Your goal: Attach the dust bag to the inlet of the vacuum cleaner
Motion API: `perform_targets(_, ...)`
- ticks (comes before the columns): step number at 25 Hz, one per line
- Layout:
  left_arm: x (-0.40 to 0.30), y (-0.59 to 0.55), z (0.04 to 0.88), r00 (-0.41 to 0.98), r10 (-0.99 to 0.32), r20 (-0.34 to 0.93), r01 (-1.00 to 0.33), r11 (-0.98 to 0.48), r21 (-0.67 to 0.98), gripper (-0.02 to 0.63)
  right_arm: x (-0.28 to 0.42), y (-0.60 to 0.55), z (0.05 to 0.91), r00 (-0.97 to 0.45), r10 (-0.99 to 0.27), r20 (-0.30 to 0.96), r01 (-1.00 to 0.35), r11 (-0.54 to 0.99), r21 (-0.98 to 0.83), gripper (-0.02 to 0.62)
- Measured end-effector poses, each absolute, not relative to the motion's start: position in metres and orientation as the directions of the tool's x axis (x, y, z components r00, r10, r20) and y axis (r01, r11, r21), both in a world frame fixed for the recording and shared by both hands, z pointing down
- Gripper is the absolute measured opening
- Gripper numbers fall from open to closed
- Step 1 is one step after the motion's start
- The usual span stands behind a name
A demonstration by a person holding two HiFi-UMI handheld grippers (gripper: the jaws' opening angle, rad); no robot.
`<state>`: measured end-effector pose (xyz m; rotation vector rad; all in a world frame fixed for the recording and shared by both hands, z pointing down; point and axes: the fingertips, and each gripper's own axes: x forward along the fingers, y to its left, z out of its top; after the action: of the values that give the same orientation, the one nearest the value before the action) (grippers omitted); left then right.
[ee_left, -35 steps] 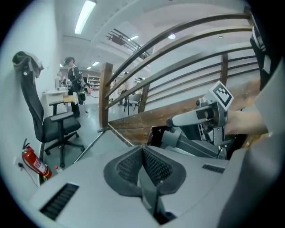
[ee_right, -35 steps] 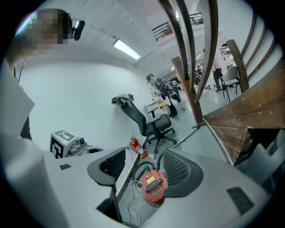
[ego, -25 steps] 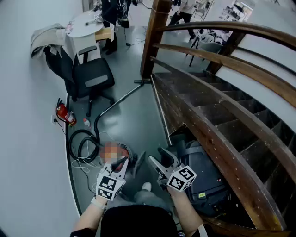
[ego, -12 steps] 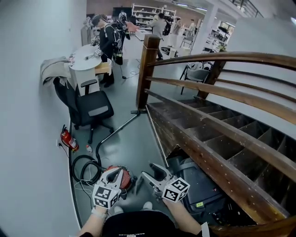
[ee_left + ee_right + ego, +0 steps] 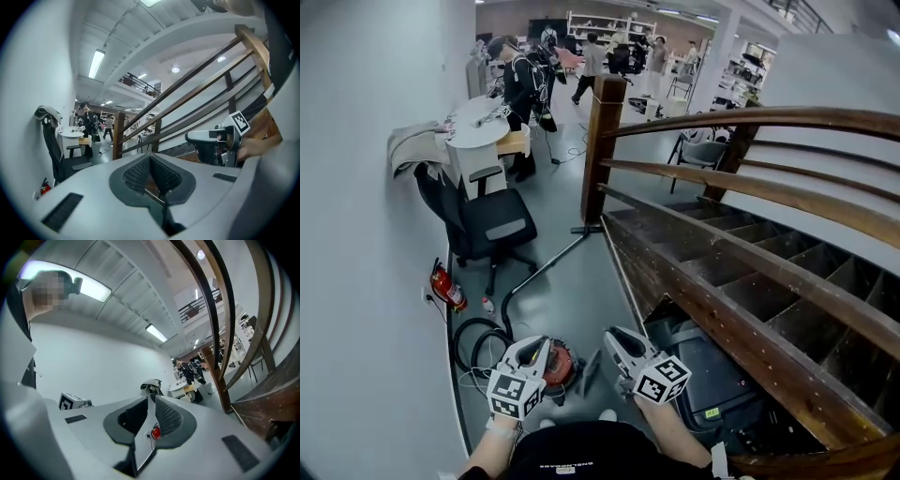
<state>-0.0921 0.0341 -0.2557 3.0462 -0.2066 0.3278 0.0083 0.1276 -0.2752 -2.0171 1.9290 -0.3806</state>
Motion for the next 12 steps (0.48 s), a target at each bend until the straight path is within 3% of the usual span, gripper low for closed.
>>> perform_targets(12, -0.082, 0.033, -0.265, 0.973, -0.117, 0.199, -0.13, -0.99, 0.052, 0.014, 0.01, 0.125, -0.276, 0.05, -0.999, 0.001, -0.936, -0.047, -0.348, 0.071)
